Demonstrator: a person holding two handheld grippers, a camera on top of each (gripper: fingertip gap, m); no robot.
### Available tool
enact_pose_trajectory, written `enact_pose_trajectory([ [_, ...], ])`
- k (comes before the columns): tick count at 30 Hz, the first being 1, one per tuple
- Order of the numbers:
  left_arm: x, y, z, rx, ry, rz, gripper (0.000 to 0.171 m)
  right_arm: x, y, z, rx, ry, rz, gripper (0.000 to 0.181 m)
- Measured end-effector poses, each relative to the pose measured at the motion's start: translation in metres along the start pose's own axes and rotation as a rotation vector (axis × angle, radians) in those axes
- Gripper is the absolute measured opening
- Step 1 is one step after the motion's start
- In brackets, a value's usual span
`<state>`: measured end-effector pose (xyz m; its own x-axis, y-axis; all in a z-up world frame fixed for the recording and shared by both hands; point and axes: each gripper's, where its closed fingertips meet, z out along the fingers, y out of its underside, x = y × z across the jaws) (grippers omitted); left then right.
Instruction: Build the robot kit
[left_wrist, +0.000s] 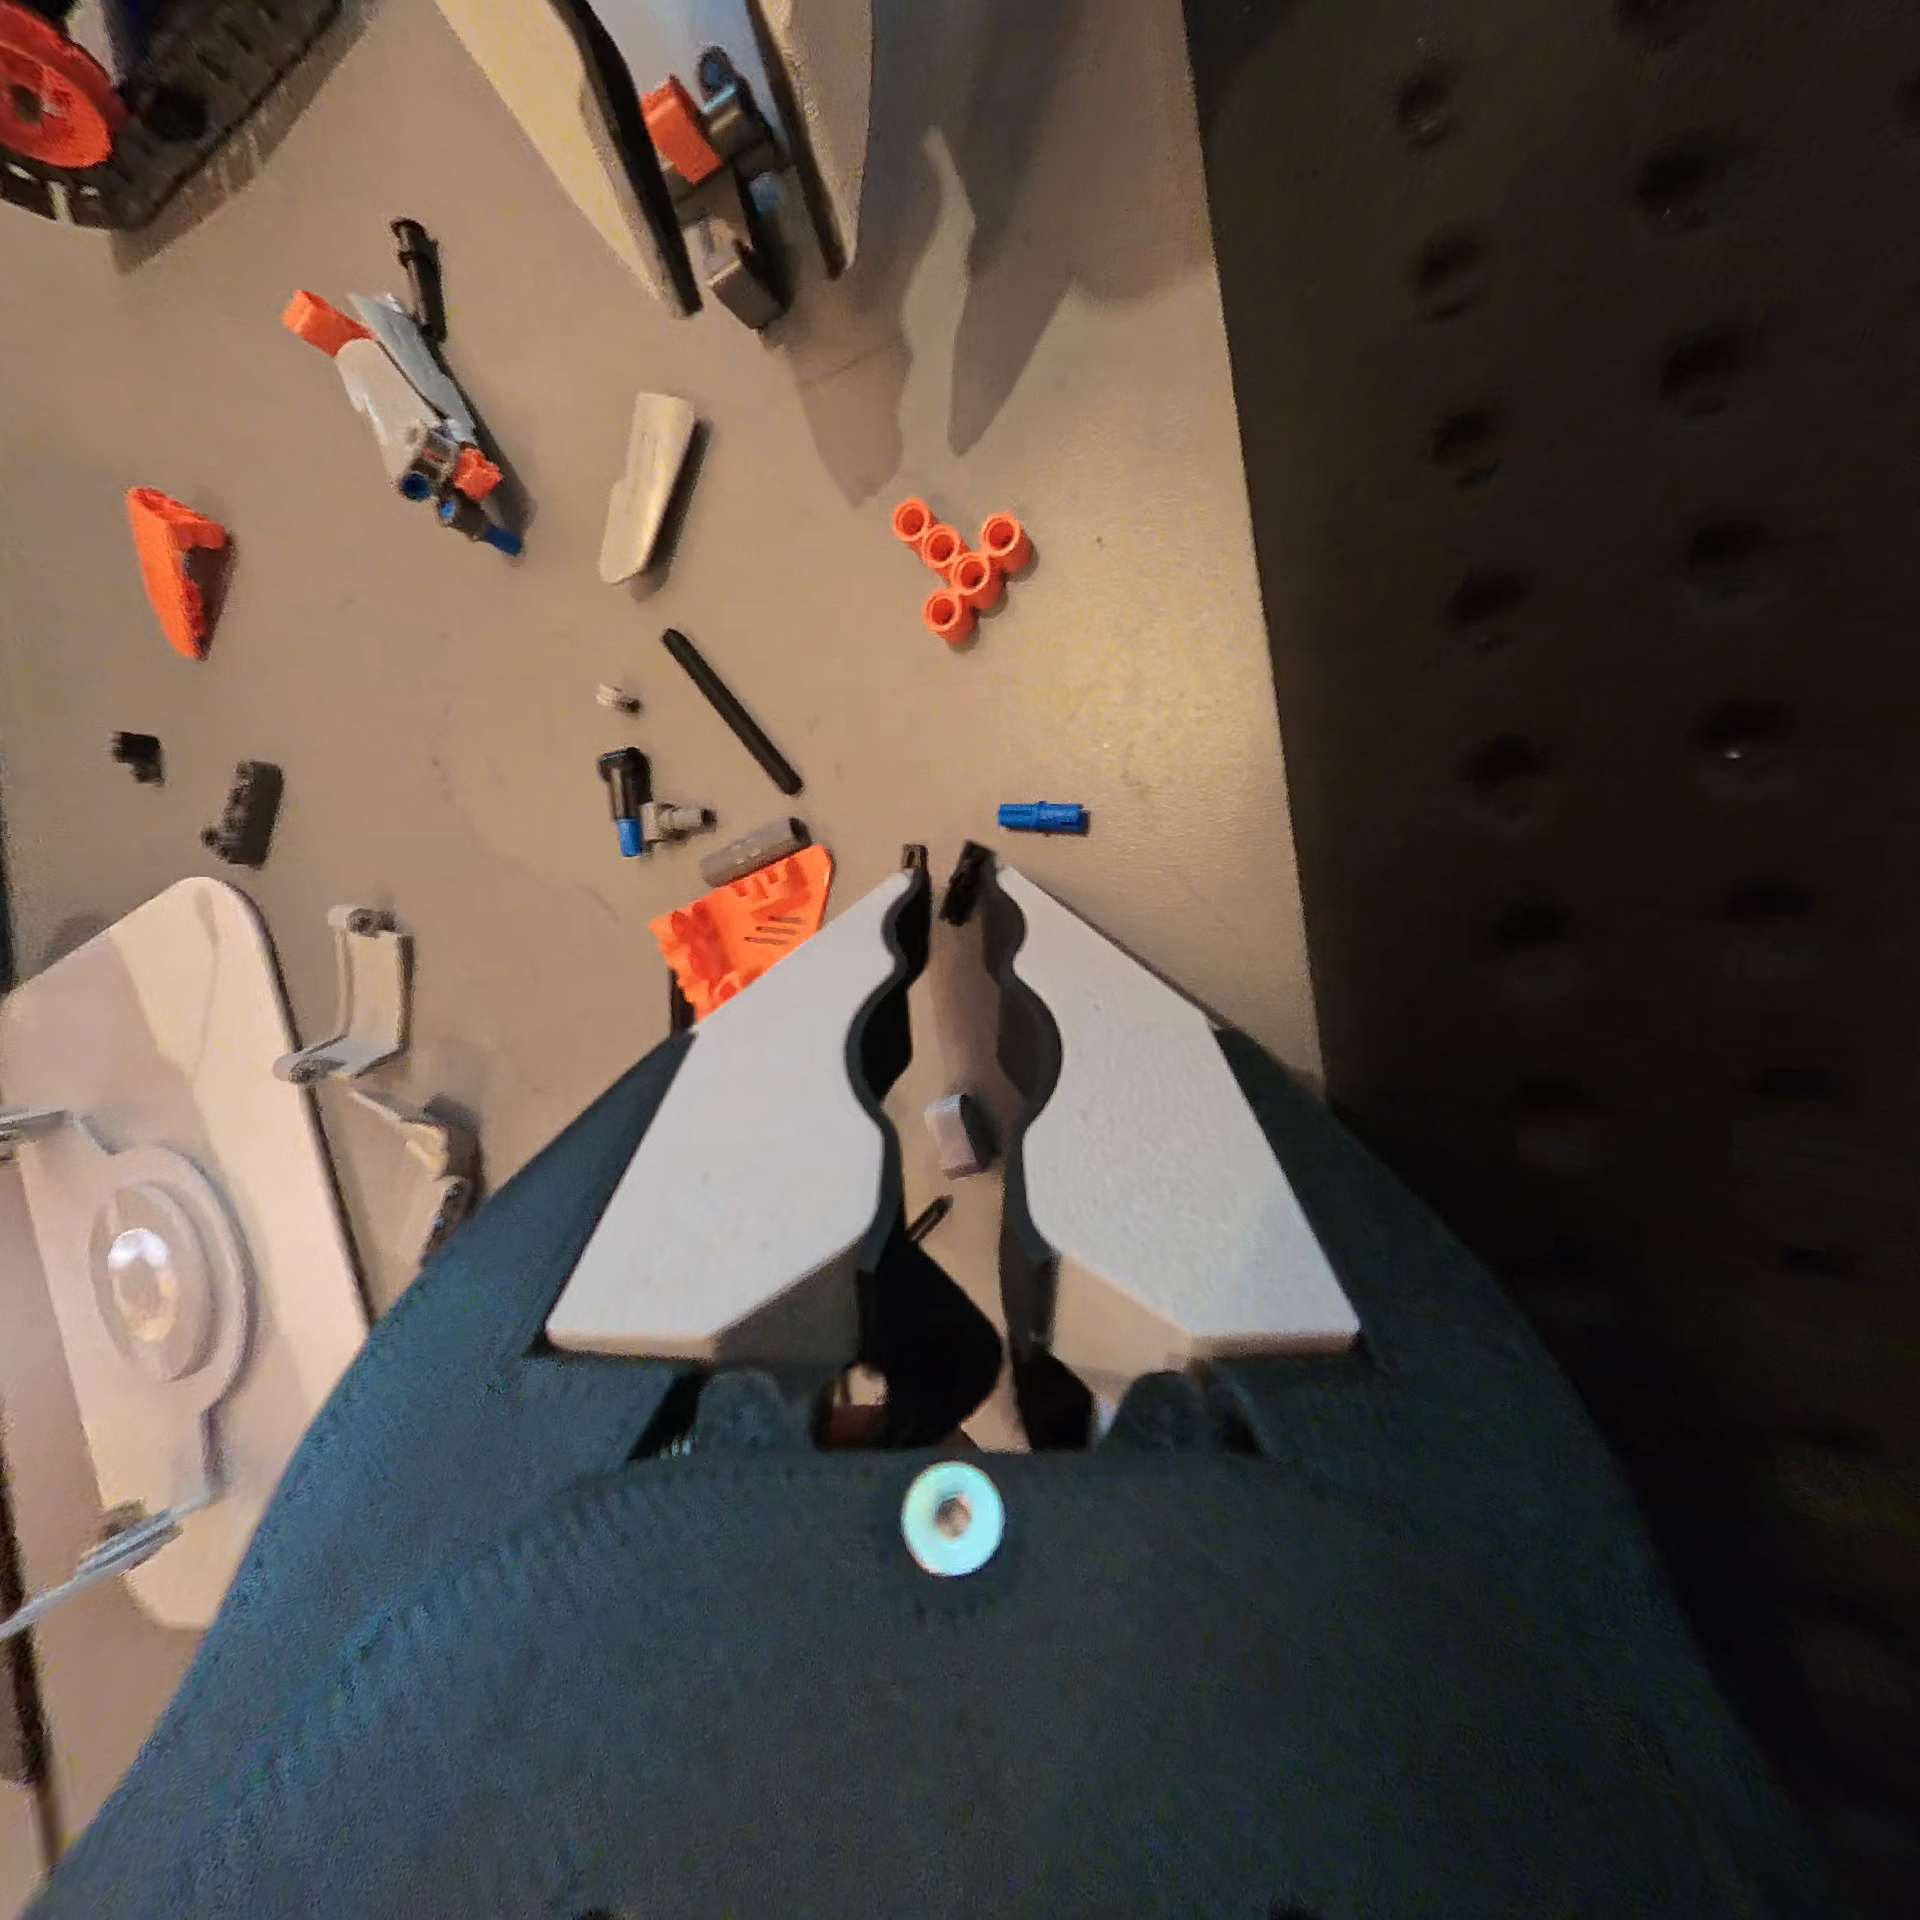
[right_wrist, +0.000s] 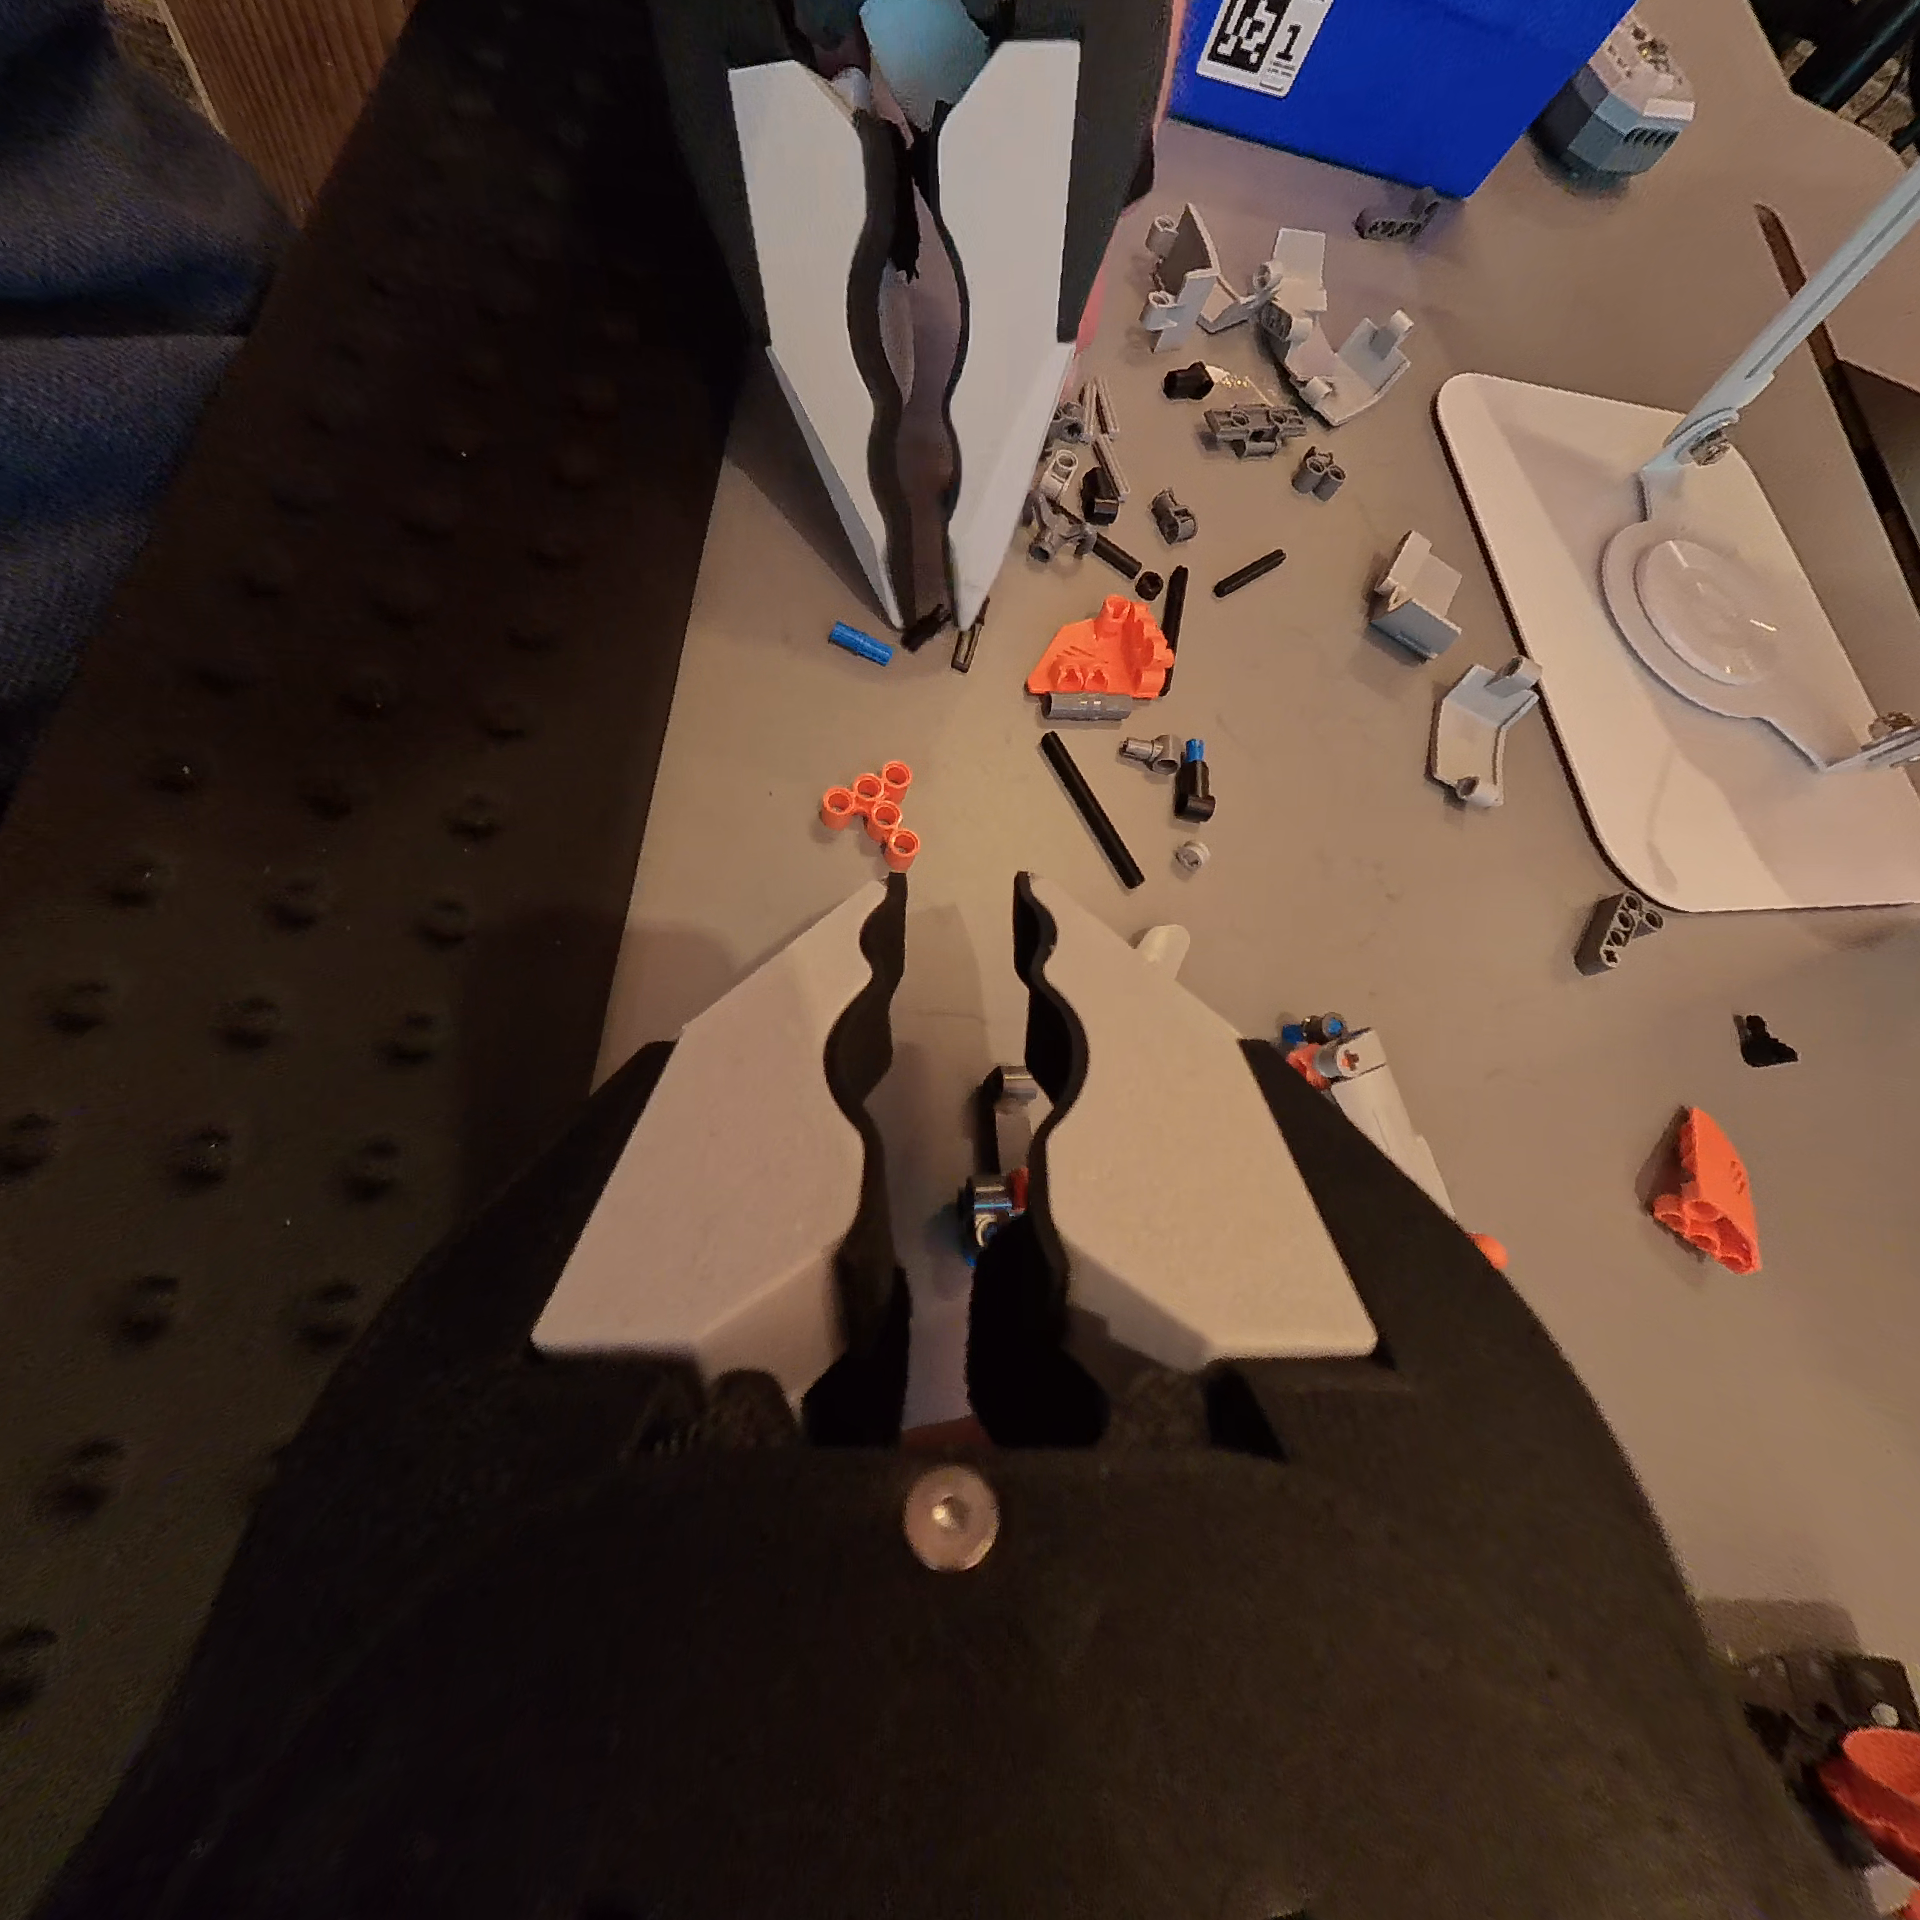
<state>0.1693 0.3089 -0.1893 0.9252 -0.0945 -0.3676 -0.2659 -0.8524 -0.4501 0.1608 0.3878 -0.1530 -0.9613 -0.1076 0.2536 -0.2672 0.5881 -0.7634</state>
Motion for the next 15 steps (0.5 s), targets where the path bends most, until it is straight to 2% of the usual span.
enact_pose_trajectory([
  [4,0.000,-0.001,0.002,0.003,0.044,-0.057,0.004,-0.001,-0.001,0.001,0.003,-0.007,0.000,0.018],
  [8,-0.004,-0.003,0.004,0.021,-0.011,-0.085,0.002,0.001,-0.011,0.001,0.039,-0.002,0.026,0.018],
  [11,-0.013,-0.020,-0.001,0.110,-0.122,-0.100,0.003,0.008,-0.029,0.002,0.110,0.008,0.118,0.018],
  [15,-0.035,-0.049,-0.020,0.195,-0.382,-0.010,0.002,0.017,-0.051,0.003,0.222,-0.023,0.318,0.019],
])
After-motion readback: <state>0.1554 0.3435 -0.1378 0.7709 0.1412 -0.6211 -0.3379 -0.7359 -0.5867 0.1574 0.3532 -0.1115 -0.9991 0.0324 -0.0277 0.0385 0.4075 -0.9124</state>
